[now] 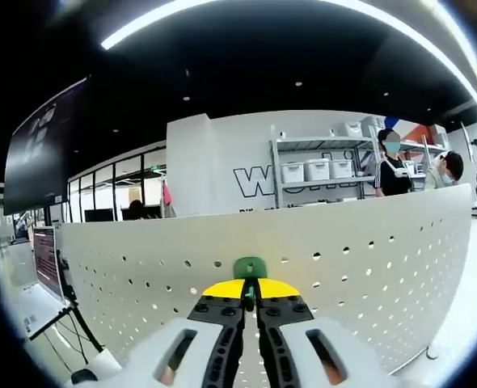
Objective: Insert the hook assembly into the mounting plate slot until the hook locks in place.
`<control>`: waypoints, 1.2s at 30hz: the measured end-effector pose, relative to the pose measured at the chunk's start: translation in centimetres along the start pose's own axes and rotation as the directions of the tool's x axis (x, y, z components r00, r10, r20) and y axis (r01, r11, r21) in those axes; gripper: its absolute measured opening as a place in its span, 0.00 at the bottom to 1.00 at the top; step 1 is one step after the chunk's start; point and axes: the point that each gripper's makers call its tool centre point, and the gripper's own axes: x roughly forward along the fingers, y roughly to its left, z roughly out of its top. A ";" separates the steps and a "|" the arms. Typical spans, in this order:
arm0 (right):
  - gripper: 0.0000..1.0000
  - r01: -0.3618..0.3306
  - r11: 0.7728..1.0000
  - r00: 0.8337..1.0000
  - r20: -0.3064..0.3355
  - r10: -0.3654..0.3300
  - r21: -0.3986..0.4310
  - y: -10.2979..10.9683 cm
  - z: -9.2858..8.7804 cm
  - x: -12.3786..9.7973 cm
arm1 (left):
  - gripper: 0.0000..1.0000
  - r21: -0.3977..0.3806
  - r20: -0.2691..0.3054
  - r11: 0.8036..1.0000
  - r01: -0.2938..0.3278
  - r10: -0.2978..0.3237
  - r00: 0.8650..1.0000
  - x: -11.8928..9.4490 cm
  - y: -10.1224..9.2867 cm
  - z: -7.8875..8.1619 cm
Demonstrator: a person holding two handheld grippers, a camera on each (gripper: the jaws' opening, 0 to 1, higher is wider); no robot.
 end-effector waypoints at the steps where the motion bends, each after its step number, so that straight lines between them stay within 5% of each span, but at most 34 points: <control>1: 0.02 -0.002 1.000 1.000 0.002 0.002 -0.004 0.0 0.0 0.0 | 0.73 0.003 -0.001 1.000 0.000 0.000 1.000 0.0 -0.1 0.0; 11: 0.03 -0.036 0.999 0.999 -0.016 0.035 -0.013 0.0 0.0 -0.3 | 0.73 0.003 -0.010 1.000 -0.006 0.006 1.000 0.2 0.1 -0.1; 18: 0.15 -0.143 0.990 0.990 -0.005 0.143 -0.022 1.0 0.0 -0.8 | 0.72 0.004 -0.020 1.000 -0.013 0.014 1.000 0.2 0.2 -0.3; 28: 0.33 -0.292 0.955 0.955 0.025 0.294 -0.056 2.5 0.1 -1.6 | 0.72 0.002 -0.029 1.000 -0.016 0.016 0.999 0.3 0.3 -0.5; 36: 0.42 -0.341 0.932 0.937 0.031 0.347 -0.126 2.3 0.3 -2.2 | 0.73 0.009 -0.031 1.000 -0.018 0.018 0.999 0.3 0.4 -0.6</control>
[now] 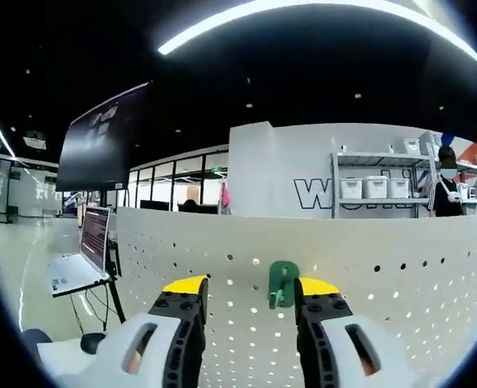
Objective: Insert the hook assembly into the mounting plate slot until the hook locks in place.
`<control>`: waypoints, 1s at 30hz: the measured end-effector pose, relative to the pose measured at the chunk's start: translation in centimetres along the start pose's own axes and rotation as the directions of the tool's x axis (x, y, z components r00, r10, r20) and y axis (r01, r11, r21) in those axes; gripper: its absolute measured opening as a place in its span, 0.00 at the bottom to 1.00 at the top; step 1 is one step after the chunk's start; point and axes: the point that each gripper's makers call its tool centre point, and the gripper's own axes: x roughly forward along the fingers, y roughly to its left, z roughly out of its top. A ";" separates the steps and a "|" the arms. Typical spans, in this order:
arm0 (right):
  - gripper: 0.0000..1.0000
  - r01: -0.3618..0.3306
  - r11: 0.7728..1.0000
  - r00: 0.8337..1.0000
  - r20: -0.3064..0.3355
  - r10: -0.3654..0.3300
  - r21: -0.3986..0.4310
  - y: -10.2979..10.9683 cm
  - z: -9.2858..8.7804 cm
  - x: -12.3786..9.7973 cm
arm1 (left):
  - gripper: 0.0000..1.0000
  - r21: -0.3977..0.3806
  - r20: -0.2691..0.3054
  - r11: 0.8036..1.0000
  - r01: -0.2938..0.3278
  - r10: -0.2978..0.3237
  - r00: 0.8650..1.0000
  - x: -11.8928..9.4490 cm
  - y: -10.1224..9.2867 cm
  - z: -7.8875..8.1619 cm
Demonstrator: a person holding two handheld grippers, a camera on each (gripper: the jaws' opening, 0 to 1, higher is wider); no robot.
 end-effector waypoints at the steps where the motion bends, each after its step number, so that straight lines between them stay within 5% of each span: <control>1: 0.42 -0.010 1.000 1.000 -0.002 0.010 -0.004 -0.1 -0.1 -0.1 | 0.73 0.003 0.000 1.000 0.000 0.000 1.000 0.0 0.0 0.0; 14: 0.46 -0.074 0.997 0.997 -0.003 0.074 -0.038 -0.7 -0.5 -0.9 | 0.73 0.008 -0.008 1.000 0.001 -0.001 1.000 0.1 -0.1 -0.2; 21: 0.50 -0.189 0.981 0.982 -0.015 0.188 -0.049 -0.5 -2.2 -3.2 | 0.73 0.017 -0.007 1.000 0.004 -0.004 1.000 0.1 -0.2 -0.2; 30: 0.53 -0.246 0.969 0.969 -0.030 0.246 -0.020 -0.8 -4.2 -6.5 | 0.74 0.015 0.000 1.000 0.000 0.000 1.000 0.1 0.0 -0.2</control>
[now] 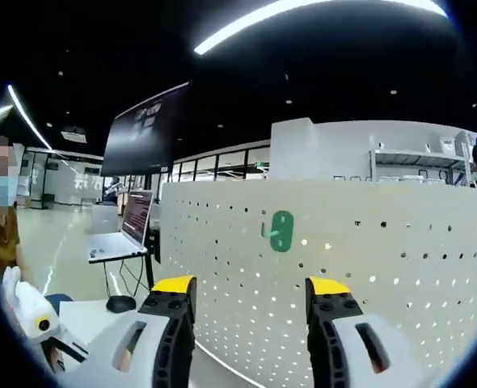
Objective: Insert the hook assembly into the mounting plate slot until the hook locks in place.
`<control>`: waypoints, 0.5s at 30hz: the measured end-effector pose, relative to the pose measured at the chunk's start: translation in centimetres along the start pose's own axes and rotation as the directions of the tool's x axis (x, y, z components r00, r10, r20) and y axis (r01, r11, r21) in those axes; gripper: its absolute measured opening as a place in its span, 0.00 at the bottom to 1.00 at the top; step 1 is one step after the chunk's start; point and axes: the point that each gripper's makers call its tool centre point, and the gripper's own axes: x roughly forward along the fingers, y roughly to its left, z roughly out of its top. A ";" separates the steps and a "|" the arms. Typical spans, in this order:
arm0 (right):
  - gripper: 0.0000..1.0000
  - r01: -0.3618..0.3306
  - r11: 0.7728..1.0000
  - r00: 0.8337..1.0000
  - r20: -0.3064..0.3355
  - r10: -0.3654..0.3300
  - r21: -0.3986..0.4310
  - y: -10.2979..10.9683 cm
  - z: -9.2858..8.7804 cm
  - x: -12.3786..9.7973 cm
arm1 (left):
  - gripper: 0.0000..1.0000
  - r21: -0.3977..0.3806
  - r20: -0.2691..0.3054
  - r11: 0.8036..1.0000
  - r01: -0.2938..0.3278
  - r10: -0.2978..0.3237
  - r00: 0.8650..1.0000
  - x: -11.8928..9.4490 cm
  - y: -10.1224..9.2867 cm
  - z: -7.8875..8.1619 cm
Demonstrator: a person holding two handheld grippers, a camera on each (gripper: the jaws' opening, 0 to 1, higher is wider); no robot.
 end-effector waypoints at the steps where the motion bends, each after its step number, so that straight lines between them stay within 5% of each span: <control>1: 0.53 -0.005 1.000 1.000 -0.004 0.005 -0.003 0.1 -0.2 -0.3 | 0.74 0.000 0.001 1.000 -0.002 0.002 1.000 0.0 0.0 0.0; 15: 0.55 -0.061 0.998 0.994 -0.086 0.062 0.015 0.4 -4.4 -5.2 | 0.76 -0.002 0.019 1.000 -0.014 0.014 1.000 -0.1 0.3 0.3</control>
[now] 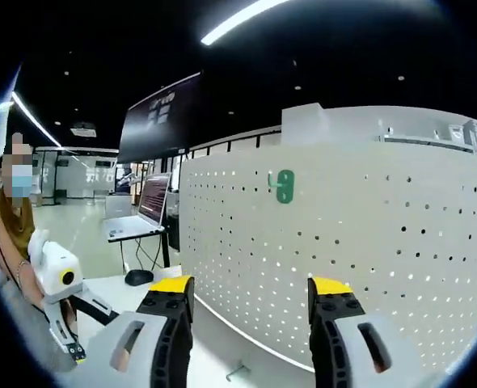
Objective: Insert the hook assembly into the mounting plate slot until the hook locks in place.
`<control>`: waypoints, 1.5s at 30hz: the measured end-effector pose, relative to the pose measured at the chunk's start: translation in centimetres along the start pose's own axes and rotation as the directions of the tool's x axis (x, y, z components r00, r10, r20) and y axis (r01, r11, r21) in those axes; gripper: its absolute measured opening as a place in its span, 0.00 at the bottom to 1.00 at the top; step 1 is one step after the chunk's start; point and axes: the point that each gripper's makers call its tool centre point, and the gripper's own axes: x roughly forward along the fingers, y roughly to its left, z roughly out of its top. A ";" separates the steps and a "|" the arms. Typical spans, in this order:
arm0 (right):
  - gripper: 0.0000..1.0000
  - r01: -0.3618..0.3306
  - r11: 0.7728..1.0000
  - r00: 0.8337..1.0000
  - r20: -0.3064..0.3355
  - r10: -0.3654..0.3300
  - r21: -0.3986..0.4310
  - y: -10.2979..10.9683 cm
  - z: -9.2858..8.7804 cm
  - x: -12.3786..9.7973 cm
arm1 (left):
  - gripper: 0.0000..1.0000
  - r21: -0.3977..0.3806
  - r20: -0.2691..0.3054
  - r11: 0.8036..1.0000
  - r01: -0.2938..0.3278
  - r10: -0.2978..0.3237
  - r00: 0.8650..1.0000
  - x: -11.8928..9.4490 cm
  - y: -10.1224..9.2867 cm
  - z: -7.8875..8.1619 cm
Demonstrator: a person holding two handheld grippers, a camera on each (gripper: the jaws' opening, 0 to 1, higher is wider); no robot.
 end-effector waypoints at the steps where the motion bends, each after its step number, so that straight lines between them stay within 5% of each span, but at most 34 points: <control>1: 0.55 0.002 1.000 1.000 -0.004 -0.002 0.002 -0.1 -0.3 -0.3 | 0.77 0.002 -0.004 1.000 -0.004 0.004 1.000 0.0 0.0 -0.1; 45: 0.58 0.042 0.997 0.985 -0.168 -0.031 0.061 -1.6 -8.0 -9.2 | 0.79 -0.013 0.018 1.000 -0.022 0.022 1.000 -0.2 0.6 0.4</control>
